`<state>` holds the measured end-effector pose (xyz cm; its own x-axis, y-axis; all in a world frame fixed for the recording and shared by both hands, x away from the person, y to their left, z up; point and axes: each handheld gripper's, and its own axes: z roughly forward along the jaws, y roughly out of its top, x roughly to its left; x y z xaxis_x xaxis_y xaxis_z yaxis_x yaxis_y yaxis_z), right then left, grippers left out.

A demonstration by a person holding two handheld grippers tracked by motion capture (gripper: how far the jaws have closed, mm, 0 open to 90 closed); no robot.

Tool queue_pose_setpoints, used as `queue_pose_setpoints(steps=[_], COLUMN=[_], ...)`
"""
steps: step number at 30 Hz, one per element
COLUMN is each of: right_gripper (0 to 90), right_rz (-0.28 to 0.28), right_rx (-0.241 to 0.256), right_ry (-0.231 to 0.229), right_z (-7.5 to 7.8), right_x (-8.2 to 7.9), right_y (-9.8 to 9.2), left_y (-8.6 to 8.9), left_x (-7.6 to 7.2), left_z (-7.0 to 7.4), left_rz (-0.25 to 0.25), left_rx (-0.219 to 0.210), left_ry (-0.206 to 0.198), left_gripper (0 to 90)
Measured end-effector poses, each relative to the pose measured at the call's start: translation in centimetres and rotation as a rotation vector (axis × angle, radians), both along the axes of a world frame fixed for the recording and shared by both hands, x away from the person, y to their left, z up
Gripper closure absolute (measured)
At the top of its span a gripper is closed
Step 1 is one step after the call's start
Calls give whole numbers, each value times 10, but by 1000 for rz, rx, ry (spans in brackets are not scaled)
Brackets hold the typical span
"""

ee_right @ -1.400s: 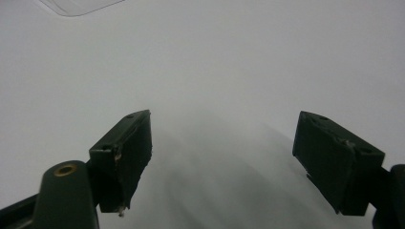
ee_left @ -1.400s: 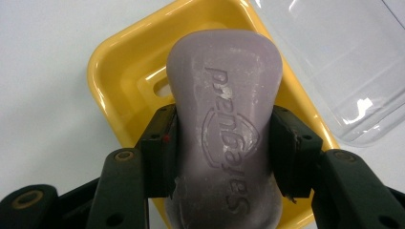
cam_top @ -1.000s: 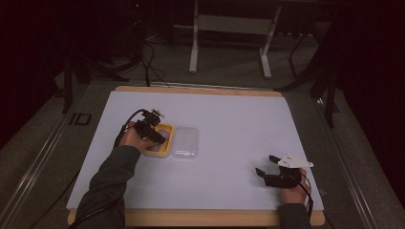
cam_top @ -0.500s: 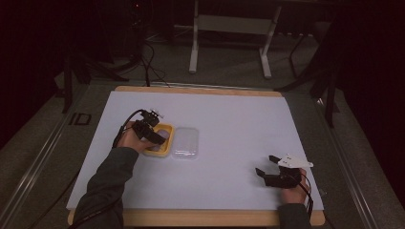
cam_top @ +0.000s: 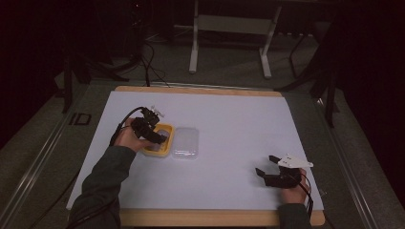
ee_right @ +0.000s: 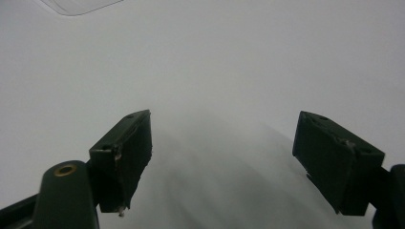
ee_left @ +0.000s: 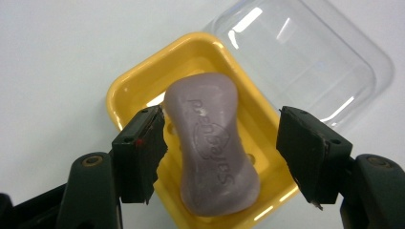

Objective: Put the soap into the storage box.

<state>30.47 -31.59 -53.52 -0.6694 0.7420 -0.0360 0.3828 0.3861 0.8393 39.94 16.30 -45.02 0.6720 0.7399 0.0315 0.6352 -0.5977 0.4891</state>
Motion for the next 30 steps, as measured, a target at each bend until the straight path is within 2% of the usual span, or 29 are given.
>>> queue_pose_setpoints(steps=[5,7,11,24,30], right_gripper=[207,207,207,207,207], right_rz=[0,0,0,1,2], right_rx=[0,0,0,-2,-2], right_ry=[0,0,0,-1,-2], right_z=[0,0,0,0,0], right_x=[0,0,0,0,0], right_y=[0,0,0,0,0], left_y=[-5,-8,-12,-27,-34], left_x=[-5,-8,-13,-31,-39], left_z=[4,5,7,13,11], left_rz=[-48,-75,-118,-235,-265], left_rx=[4,14,1,18,30], left_ry=[-16,-40,-62,-69,-67], left_gripper=[339,341,347,354,353])
